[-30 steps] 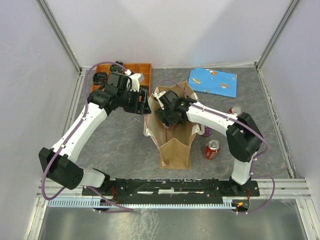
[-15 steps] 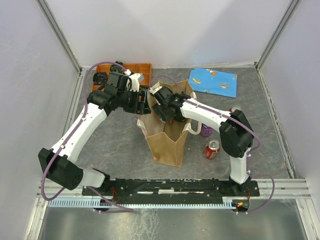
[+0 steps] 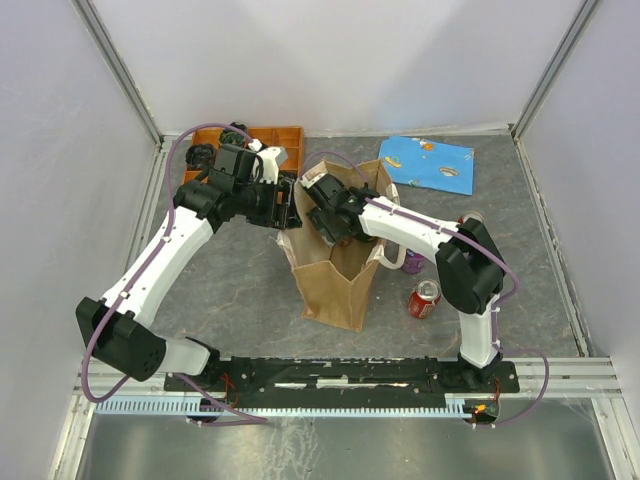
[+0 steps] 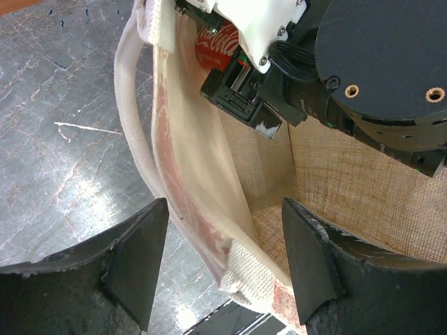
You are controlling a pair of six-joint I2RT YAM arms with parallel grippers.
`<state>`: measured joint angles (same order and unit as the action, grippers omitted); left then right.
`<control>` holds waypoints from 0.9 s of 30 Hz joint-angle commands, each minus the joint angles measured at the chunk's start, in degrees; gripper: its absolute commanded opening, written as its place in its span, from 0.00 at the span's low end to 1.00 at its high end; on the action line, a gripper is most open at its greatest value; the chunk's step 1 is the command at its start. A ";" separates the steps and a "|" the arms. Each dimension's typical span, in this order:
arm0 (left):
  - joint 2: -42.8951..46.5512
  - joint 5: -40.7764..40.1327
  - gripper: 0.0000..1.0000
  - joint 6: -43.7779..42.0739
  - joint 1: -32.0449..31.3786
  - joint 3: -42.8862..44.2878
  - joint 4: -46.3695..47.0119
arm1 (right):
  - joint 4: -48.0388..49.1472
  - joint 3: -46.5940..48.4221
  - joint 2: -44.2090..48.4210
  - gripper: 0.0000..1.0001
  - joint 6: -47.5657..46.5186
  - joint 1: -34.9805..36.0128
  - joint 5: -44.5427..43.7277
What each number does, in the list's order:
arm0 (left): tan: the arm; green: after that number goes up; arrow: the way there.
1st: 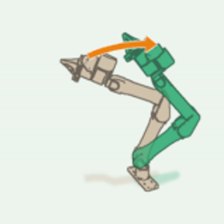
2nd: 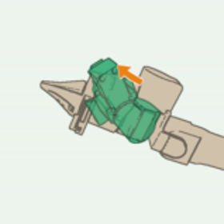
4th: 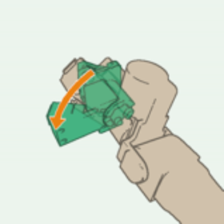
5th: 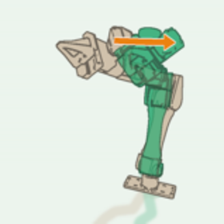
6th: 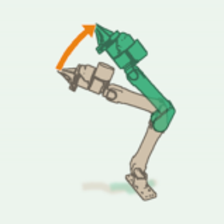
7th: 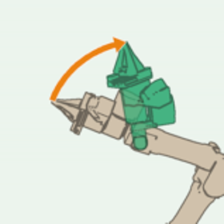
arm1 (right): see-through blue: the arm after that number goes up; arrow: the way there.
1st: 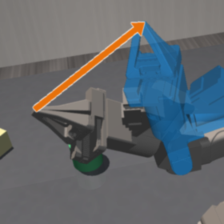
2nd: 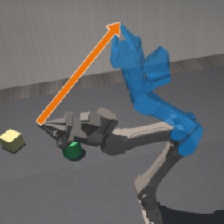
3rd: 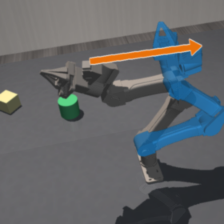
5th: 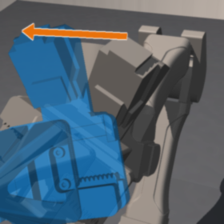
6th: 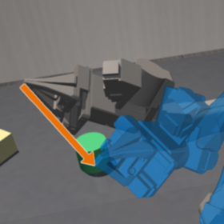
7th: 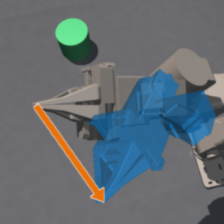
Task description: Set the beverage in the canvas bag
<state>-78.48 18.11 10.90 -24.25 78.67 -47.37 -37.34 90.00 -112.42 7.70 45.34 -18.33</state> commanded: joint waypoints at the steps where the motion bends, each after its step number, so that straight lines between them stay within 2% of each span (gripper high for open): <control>1: 0.63 1.40 0.73 -1.80 -0.27 1.09 2.55 | 1.84 1.61 2.62 0.71 -0.40 -0.52 -7.14; 12: 0.19 1.84 0.73 -1.67 -0.27 1.34 2.64 | 3.71 1.22 4.98 0.86 -1.07 -0.34 -7.93; 27: -0.47 2.10 0.73 -1.67 -0.26 1.51 2.99 | 4.67 2.59 6.42 0.88 -2.58 -0.19 -9.38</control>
<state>-78.96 18.57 10.90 -24.25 78.67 -46.72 -34.44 90.00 -109.89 6.35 45.28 -24.51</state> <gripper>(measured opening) 0.727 0.879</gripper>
